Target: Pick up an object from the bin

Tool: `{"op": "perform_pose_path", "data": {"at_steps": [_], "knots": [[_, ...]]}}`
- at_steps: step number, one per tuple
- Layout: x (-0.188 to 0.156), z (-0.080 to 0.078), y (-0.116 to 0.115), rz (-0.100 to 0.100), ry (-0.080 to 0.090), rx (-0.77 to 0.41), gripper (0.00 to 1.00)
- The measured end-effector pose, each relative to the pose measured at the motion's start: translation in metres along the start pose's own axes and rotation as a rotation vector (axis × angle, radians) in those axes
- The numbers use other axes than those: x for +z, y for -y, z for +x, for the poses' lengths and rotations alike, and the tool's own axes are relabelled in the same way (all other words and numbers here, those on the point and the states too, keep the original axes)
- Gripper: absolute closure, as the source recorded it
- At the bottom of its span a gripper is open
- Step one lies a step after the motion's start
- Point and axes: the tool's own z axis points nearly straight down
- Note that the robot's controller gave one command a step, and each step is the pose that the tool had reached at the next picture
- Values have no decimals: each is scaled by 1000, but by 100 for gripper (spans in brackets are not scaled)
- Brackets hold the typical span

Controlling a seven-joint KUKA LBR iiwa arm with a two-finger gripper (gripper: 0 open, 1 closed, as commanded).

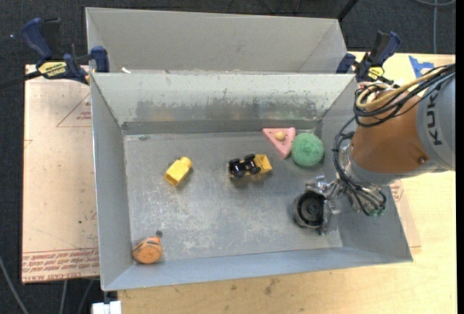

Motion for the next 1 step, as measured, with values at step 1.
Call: {"op": "perform_pose_path", "data": {"at_steps": [1], "knots": [[-2, 0, 0, 0, -1, 0, 100]]}}
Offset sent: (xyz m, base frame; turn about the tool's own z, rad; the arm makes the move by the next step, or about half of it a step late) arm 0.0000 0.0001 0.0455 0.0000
